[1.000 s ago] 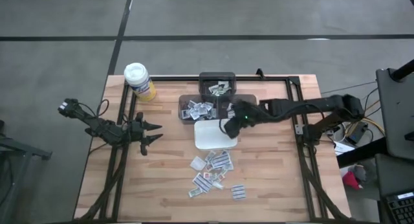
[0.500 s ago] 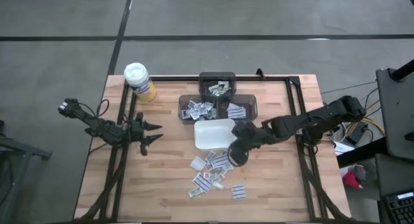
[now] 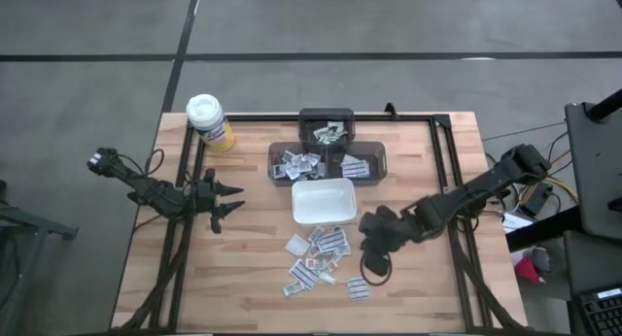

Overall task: Pick & Place First Aid Supplies
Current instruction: Put the blue bandage into the right black bin

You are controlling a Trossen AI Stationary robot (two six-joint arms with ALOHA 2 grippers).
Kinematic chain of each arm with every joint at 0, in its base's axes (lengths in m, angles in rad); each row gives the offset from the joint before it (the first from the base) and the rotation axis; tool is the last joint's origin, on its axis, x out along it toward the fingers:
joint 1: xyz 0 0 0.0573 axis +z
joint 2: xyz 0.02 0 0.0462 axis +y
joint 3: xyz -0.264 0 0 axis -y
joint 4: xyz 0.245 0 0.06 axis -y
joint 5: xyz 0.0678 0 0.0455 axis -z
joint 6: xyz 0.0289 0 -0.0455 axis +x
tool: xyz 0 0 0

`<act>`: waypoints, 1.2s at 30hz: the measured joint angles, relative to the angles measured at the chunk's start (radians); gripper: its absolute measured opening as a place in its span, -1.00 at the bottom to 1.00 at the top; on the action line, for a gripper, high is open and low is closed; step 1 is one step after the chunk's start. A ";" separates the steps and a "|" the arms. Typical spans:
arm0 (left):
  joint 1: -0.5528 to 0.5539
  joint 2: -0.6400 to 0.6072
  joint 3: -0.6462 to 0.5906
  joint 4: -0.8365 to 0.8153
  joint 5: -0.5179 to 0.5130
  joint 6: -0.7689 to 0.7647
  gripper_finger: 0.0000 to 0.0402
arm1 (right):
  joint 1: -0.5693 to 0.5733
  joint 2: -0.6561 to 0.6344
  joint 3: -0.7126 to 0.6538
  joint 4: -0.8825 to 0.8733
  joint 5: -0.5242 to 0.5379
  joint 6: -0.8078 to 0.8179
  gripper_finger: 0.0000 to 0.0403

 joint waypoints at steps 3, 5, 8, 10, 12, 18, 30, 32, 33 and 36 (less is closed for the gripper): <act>0.000 0.000 0.000 0.000 0.000 0.012 -0.12 | 0.014 0.000 -0.025 -0.001 -0.029 -0.015 -0.74; 0.000 0.000 0.000 0.000 0.000 0.023 -0.12 | 0.022 0.000 -0.040 0.002 -0.048 -0.056 -0.74; 0.000 0.000 0.000 0.001 0.000 0.025 -0.12 | 0.030 0.000 -0.062 0.001 -0.079 -0.157 -0.74; 0.000 0.000 0.000 0.001 -0.006 0.026 -0.12 | 0.030 0.000 -0.072 0.003 -0.092 -0.206 -0.74; 0.000 0.000 0.000 0.006 -0.016 0.025 -0.12 | 0.030 0.000 -0.083 0.003 -0.095 -0.239 -0.74; 0.000 0.000 -0.002 0.029 -0.043 0.015 -0.12 | 0.029 0.000 -0.102 0.003 -0.094 -0.286 -0.74; 0.000 0.006 -0.002 0.038 -0.025 0.059 -0.12 | 0.028 0.000 -0.110 0.011 -0.094 -0.368 -0.74; 0.000 0.006 -0.002 0.039 -0.007 0.071 -0.12 | 0.027 0.000 -0.110 0.016 -0.094 -0.367 -0.74; 0.000 0.006 -0.002 0.040 0.000 0.082 -0.12 | 0.027 0.002 -0.110 0.020 -0.094 -0.368 -0.74; 0.000 0.006 -0.002 0.064 0.043 0.113 -0.12 | 0.027 0.024 -0.107 0.035 -0.095 -0.354 -0.74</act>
